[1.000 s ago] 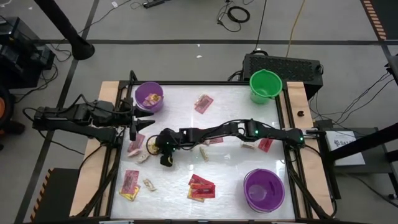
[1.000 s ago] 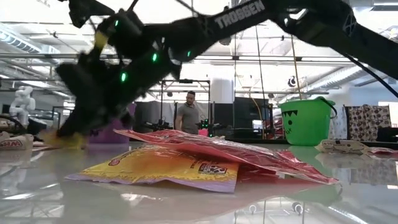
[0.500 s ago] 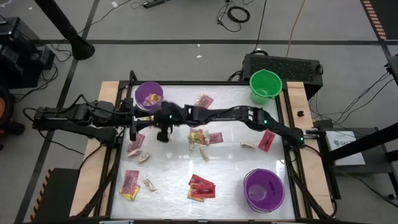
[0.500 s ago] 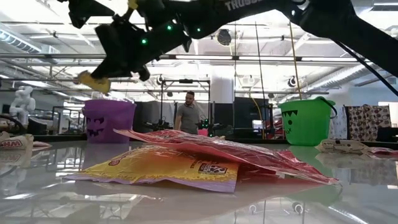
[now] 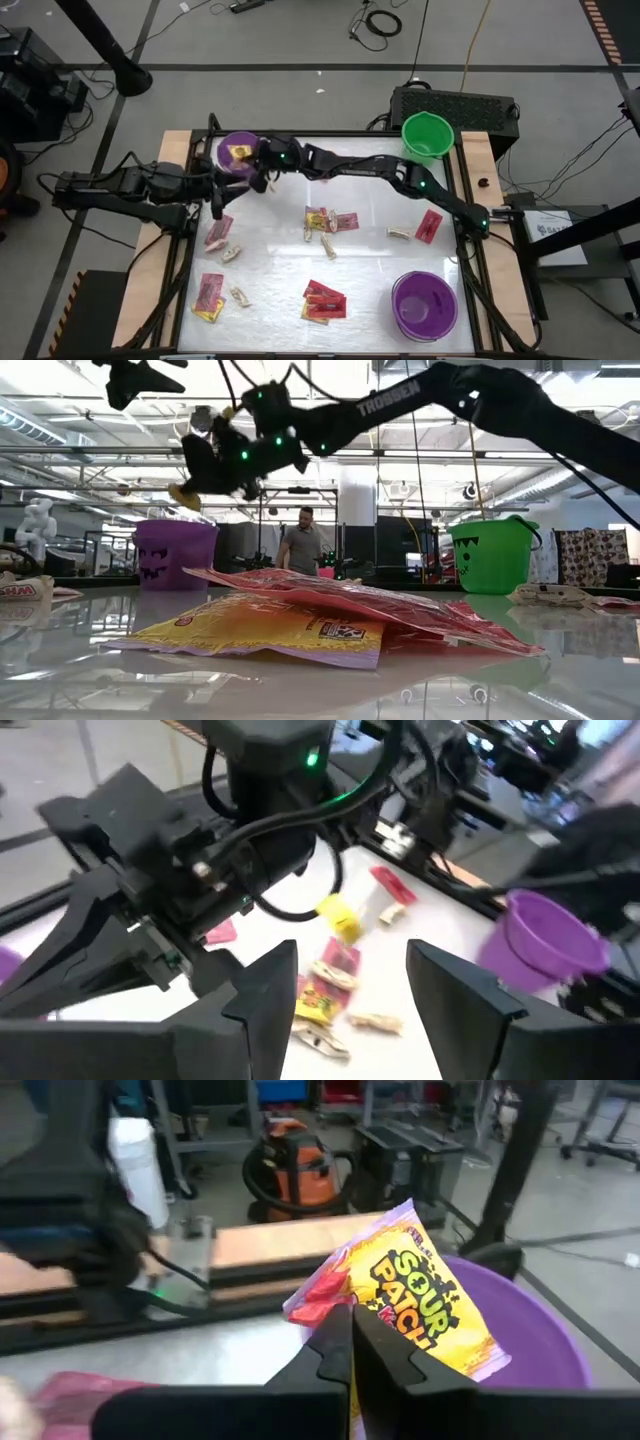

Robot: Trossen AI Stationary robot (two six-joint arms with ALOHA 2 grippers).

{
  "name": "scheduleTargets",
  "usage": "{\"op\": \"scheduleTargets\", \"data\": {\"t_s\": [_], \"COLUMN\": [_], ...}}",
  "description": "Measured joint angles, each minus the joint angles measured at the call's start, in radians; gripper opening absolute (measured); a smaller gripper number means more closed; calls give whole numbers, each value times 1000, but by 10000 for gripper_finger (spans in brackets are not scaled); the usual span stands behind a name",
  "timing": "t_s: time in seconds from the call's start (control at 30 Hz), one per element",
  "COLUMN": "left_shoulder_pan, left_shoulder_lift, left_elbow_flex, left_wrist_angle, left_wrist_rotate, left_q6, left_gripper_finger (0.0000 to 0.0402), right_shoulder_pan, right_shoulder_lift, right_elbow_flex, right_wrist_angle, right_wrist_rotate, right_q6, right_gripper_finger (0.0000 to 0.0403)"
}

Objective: Sort candy by brand, put in halloween buckets
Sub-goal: Put the yellow candy into the top violet bucket

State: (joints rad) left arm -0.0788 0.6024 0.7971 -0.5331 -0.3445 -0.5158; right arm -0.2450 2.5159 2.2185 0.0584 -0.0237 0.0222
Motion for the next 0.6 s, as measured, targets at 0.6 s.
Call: {"op": "scheduleTargets", "data": {"t_s": [0.6], "left_shoulder_pan": [0], "left_shoulder_lift": [85], "left_elbow_flex": [0], "left_wrist_angle": [2], "left_wrist_rotate": [-196], "left_q6": [-108], "left_gripper_finger": [196], "right_shoulder_pan": [-38], "right_shoulder_lift": [35], "right_elbow_flex": [0], "right_wrist_angle": [35], "right_wrist_rotate": [-8], "right_q6": [-32], "right_gripper_finger": [91]}}
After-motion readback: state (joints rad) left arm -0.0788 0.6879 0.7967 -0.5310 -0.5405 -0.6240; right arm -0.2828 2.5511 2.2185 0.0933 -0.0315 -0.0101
